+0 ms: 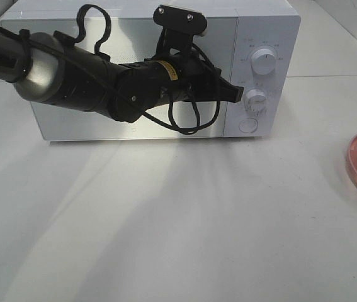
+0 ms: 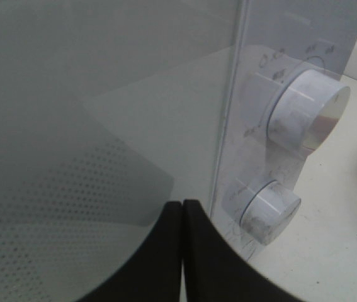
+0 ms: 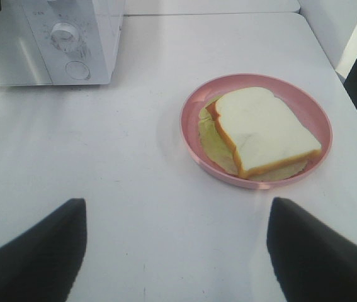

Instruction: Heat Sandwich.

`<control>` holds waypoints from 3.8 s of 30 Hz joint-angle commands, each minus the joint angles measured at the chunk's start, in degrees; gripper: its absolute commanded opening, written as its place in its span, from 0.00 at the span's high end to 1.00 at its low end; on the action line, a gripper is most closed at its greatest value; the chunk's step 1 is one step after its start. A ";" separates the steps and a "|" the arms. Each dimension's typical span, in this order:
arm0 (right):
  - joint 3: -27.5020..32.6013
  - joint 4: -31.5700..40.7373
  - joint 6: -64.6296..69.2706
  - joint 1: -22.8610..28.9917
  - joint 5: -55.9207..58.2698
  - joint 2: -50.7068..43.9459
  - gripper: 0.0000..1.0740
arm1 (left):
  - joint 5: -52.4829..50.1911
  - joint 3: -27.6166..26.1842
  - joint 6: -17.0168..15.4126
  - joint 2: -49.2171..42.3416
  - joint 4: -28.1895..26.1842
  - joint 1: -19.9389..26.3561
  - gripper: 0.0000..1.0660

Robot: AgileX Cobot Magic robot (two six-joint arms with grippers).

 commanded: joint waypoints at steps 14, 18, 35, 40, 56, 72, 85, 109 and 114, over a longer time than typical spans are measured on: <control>0.11 0.11 -0.34 -0.46 -0.23 -1.43 0.29 | -4.98 3.90 -0.34 -4.18 -1.72 0.29 1.00; 0.11 0.17 -0.29 -0.46 -0.23 -1.43 0.29 | -5.16 9.05 -0.11 -8.14 -1.78 -0.97 1.00; 0.11 0.17 -0.29 -0.46 -0.23 -1.43 0.29 | 14.04 19.19 -0.52 -21.08 -1.89 -2.69 0.85; 0.11 0.17 -0.34 -0.46 -0.23 -1.43 0.29 | 27.33 19.31 -0.52 -24.75 -2.75 -2.69 0.23; 0.11 0.17 -0.34 -0.46 -0.23 -1.43 0.29 | 52.48 19.25 -2.06 -33.46 -4.01 -2.69 0.02; 0.11 0.17 -0.34 -0.46 -0.23 -1.43 0.29 | 64.40 19.54 -5.04 -36.84 -4.24 1.72 0.02; 0.11 0.17 -0.34 -0.46 -0.23 -1.43 0.29 | 72.14 20.57 -1.43 -46.70 -3.55 19.02 0.02; 0.11 0.17 -0.34 -0.46 -0.23 -1.43 0.29 | 79.70 38.22 0.97 -71.85 0.46 43.72 0.02; 0.11 0.17 -0.34 -0.46 -0.23 -1.43 0.29 | 81.65 41.20 1.03 -79.76 0.23 43.72 0.02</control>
